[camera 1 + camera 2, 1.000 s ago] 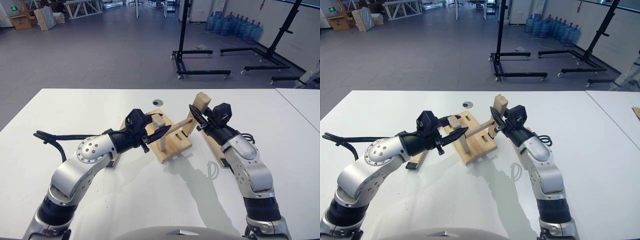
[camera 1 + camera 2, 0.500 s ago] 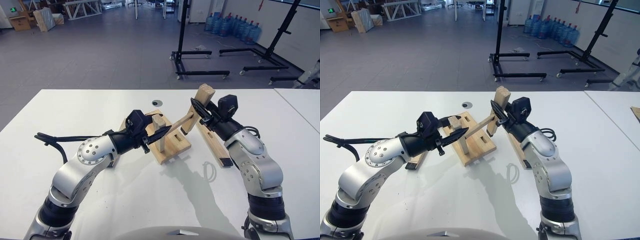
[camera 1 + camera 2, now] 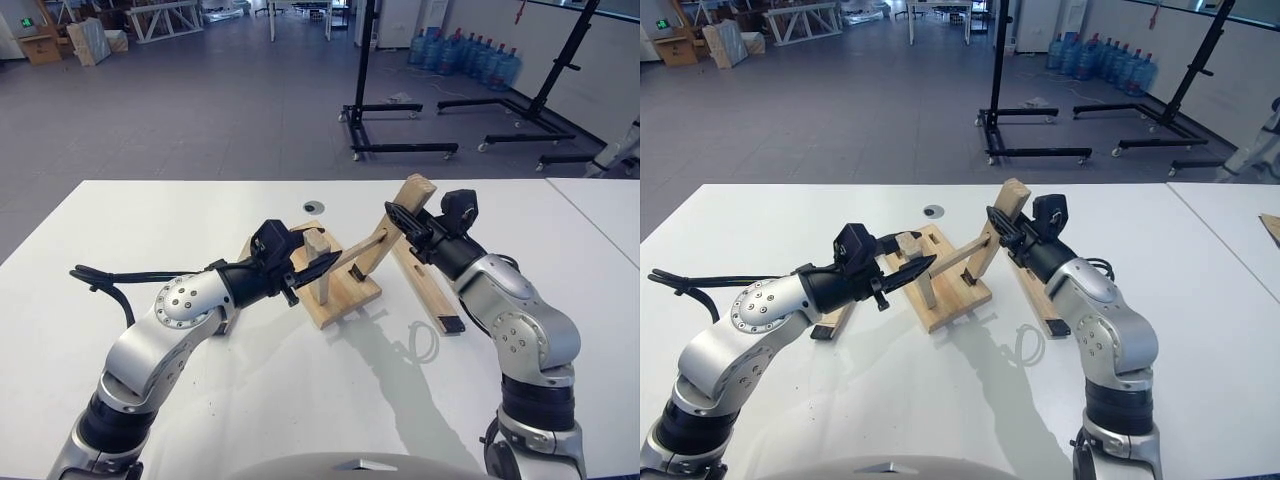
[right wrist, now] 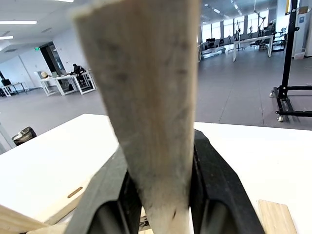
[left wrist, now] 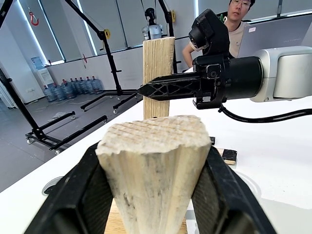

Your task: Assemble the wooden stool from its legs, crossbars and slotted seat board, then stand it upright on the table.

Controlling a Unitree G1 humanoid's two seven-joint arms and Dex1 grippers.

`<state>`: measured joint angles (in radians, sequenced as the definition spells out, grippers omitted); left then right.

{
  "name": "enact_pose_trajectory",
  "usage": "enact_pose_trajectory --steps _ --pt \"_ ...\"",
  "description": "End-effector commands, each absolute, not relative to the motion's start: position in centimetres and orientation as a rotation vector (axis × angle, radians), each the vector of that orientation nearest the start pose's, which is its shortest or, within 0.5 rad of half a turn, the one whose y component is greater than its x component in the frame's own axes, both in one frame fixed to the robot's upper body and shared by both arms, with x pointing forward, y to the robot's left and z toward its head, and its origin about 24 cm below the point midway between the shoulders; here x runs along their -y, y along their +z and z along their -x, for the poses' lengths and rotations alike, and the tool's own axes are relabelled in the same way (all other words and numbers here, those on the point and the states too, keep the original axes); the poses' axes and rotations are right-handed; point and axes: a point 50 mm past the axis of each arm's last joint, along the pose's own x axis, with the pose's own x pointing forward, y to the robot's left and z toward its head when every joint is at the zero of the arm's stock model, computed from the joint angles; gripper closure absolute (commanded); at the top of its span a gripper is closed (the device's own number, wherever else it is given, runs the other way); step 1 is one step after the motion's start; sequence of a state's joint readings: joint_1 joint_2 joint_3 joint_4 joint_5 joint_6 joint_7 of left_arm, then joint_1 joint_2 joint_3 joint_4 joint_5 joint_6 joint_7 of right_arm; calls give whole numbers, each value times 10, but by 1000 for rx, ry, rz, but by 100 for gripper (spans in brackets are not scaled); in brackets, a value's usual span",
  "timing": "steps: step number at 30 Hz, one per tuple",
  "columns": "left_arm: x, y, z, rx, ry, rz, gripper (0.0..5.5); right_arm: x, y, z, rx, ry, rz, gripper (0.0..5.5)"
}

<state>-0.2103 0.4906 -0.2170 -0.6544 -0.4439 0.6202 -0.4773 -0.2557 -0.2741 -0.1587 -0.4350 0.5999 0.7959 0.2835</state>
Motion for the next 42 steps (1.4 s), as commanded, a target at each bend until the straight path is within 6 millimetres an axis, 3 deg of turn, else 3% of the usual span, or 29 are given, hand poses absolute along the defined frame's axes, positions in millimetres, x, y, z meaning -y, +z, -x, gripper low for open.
enact_pose_trajectory --steps 1,6,10,22,38,42 --pt "-100 136 -224 -93 -1003 -202 351 135 115 -258 -375 720 -336 450" --pt "-100 135 -224 -94 -1006 -208 351 135 115 -255 -474 782 -407 450" --pt "-101 134 -225 -95 -1002 -211 351 138 120 -254 -523 818 -288 450" --pt "-99 132 -223 -97 -995 -203 351 141 171 -268 -346 753 -248 450" --pt "-98 128 -221 -102 -980 -199 351 143 193 -275 -507 826 -249 450" --pt "-98 127 -221 -104 -978 -197 351 144 209 -278 -424 801 -216 450"
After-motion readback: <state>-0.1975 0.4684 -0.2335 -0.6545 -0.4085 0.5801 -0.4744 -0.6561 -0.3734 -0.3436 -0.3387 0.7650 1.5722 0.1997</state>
